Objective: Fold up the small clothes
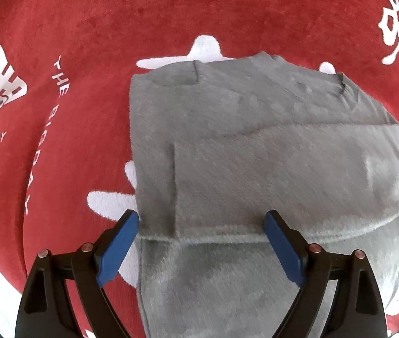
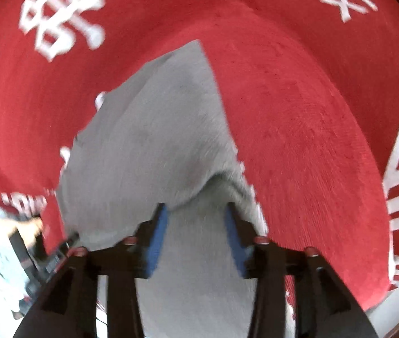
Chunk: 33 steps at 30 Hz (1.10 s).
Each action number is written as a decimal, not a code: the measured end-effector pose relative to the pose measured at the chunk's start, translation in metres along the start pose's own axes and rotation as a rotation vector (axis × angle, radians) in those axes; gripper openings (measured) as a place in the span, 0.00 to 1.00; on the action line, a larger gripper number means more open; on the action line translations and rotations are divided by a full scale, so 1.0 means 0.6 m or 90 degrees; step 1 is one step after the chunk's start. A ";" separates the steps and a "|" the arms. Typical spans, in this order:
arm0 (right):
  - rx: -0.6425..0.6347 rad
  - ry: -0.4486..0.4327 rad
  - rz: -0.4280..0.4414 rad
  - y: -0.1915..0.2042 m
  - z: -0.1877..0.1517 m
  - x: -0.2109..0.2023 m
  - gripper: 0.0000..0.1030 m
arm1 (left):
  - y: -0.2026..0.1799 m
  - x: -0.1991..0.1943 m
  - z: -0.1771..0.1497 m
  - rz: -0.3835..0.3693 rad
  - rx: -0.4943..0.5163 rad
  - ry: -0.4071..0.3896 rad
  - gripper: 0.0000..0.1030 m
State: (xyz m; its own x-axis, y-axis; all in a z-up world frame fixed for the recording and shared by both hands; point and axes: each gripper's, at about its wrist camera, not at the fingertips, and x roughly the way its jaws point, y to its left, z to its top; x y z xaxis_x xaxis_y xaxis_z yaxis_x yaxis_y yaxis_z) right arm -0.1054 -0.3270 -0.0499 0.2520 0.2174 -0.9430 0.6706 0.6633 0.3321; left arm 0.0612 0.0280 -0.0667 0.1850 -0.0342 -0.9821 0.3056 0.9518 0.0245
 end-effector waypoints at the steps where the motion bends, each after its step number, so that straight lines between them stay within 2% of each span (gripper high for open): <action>1: -0.018 0.005 -0.007 0.010 -0.007 -0.003 0.48 | -0.003 -0.003 0.000 0.000 0.004 0.002 0.89; 7: -0.076 0.037 -0.010 0.020 -0.049 -0.008 0.53 | -0.021 -0.023 -0.017 -0.008 0.029 0.013 0.89; 11: -0.106 0.053 -0.009 0.039 -0.061 0.007 0.60 | -0.029 -0.025 -0.024 -0.005 0.038 0.024 0.89; 19: -0.152 0.075 -0.003 0.046 -0.079 0.002 0.60 | -0.061 -0.029 -0.041 -0.007 0.041 0.049 0.89; 26: -0.188 0.109 -0.006 0.041 -0.105 -0.008 0.60 | -0.111 -0.045 -0.102 -0.016 0.044 0.102 0.89; 33: -0.230 0.107 0.008 0.045 -0.123 -0.044 0.61 | -0.154 -0.086 -0.142 -0.008 0.058 0.127 0.89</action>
State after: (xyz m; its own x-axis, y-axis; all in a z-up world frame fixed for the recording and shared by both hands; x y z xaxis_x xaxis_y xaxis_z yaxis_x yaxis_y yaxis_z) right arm -0.1457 -0.2621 -0.0176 0.1205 0.3210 -0.9394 0.3724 0.8625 0.3425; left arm -0.0562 -0.0324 -0.0341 -0.0049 0.0233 -0.9997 0.3915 0.9200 0.0195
